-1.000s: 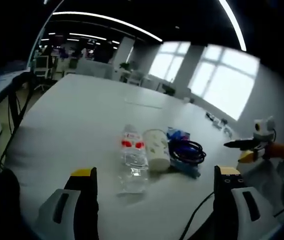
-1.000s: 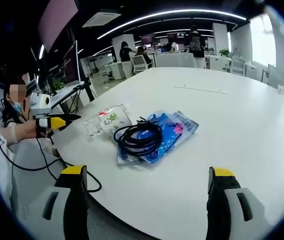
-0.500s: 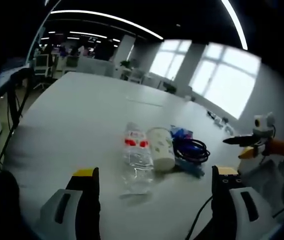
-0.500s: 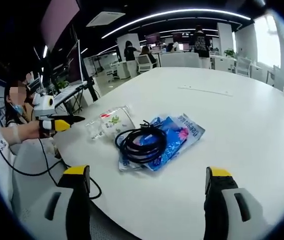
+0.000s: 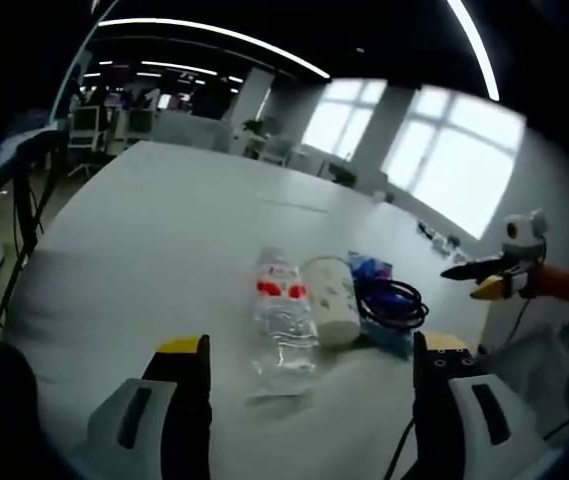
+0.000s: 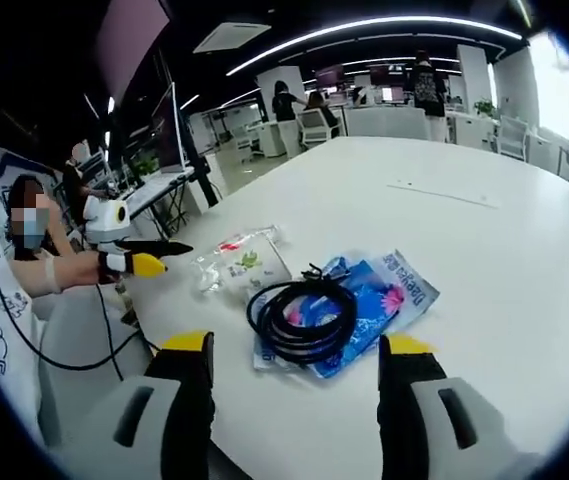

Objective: Arrange the tabletop items into an orderly group along one side of the table until the central work area is clear of visible clutter.

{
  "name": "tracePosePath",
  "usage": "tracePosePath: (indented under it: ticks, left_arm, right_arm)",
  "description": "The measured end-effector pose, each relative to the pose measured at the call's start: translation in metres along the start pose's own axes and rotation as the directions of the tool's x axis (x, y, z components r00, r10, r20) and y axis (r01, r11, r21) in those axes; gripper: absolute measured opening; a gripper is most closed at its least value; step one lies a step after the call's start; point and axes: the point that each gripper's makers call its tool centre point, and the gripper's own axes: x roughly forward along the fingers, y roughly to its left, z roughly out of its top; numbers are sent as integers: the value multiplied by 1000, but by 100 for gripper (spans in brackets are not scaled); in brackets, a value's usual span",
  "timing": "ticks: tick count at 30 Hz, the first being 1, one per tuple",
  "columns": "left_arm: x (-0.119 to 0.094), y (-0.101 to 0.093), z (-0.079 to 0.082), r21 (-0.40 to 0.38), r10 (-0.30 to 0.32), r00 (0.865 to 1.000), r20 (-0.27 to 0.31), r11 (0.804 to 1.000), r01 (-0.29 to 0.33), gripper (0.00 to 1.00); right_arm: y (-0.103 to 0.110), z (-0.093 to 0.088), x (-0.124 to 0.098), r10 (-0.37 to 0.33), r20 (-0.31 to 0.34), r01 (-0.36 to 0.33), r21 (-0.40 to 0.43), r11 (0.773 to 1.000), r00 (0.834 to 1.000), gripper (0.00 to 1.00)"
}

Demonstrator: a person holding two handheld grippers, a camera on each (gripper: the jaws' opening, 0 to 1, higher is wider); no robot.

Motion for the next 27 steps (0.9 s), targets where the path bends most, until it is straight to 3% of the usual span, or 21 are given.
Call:
tracePosePath:
  ticks: [3,9,12,17,24,27]
  left_arm:
    - [0,2,3,-2,0,1000,4,1000,0,77]
    - [-2,4,13,3,2,1000,25,1000,-2,67]
    - [-3,4,16,-2,3,999,37,1000,-3,66]
    - [-3,5,16,-3,5,999,38,1000,-5,59]
    - [-3,6,11,-20,13,1000,28,1000,-12,56]
    - [-3,7,11,-35,17,999,35,999,-15,55]
  right_arm:
    - [8,6,11,73,-21,-73,22,997,997,54]
    - [12,23,32,127,-42,-128,-28,991,991,47]
    - [15,31,44,159,-51,-162,-55,985,986,46]
    - [17,43,67,218,-91,-227,-93,970,972,42]
    - [27,52,88,318,-165,-342,-145,928,934,33]
    - [30,55,98,359,-188,-384,-117,916,914,31]
